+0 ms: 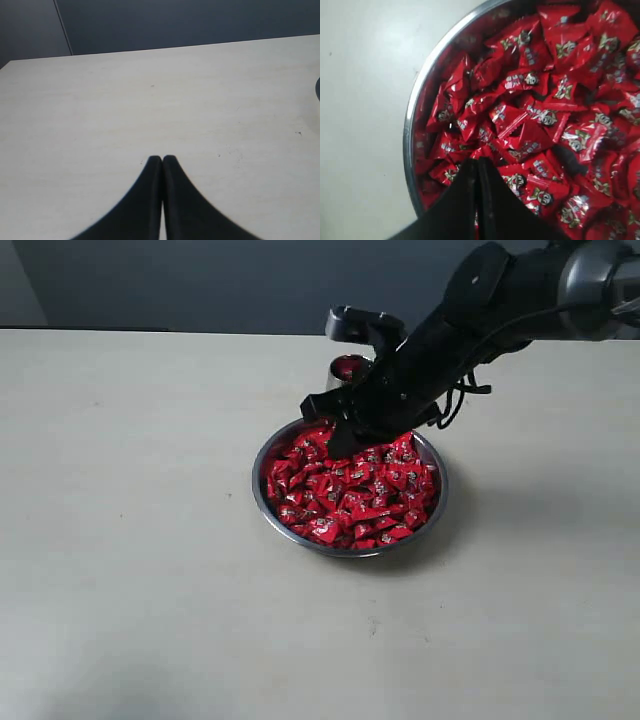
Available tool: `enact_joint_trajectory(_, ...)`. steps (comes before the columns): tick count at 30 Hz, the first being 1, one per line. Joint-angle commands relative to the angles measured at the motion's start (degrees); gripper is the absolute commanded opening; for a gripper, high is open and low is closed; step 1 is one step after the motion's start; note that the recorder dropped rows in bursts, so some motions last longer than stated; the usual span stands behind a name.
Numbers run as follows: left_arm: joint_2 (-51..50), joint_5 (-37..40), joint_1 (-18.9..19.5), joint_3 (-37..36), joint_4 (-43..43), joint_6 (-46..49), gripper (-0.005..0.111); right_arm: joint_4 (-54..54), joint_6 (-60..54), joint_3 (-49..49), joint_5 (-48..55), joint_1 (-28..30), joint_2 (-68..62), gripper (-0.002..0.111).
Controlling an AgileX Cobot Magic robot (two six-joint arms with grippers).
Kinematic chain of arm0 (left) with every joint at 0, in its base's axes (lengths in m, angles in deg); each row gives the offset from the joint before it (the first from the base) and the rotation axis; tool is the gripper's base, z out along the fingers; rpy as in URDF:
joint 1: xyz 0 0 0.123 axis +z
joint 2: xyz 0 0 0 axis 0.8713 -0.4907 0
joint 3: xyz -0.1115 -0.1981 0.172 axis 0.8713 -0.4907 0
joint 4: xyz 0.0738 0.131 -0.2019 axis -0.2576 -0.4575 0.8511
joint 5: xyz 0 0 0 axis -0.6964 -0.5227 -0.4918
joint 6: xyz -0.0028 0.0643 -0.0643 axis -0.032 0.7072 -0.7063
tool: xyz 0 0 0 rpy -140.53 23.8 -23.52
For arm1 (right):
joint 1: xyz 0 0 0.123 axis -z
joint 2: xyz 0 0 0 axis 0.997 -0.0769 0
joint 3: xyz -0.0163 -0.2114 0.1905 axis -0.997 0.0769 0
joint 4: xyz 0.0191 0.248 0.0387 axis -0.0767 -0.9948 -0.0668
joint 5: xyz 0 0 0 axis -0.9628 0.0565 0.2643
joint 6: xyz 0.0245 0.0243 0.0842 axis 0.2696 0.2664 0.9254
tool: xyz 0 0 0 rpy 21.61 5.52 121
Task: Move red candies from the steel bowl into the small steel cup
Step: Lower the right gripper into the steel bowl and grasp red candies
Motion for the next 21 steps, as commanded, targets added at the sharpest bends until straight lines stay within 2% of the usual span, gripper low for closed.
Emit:
enact_joint_trajectory(1, 0.3, -0.7, 0.1, 0.5, -0.1, -0.2, 0.000, 0.8, -1.6, 0.2, 1.2, -1.9, -2.0, -0.001)
enact_joint_trajectory(3, 0.3, -0.7, 0.1, 0.5, -0.1, -0.2, 0.000, 2.4, -1.6, 0.2, 0.9, -2.8, -2.5, -0.001)
enact_joint_trajectory(5, 0.3, -0.7, 0.1, 0.5, -0.1, -0.2, 0.000, 3.3, -1.6, 0.2, 0.4, -2.9, -2.9, 0.004)
enact_joint_trajectory(10, 0.3, -0.7, 0.1, 0.5, -0.1, -0.2, 0.000, 4.5, -1.6, 0.2, -1.6, -2.8, -3.4, 0.035)
enact_joint_trajectory(12, 0.3, -0.7, 0.1, 0.5, -0.1, -0.2, 0.000, 5.6, -0.8, 0.2, -2.9, -2.8, -3.4, 0.043)
enact_joint_trajectory(21, 0.3, -0.7, 0.1, 0.5, -0.1, -0.2, 0.000, 9.1, 2.8, 0.2, -6.8, -2.8, -3.4, 0.043)
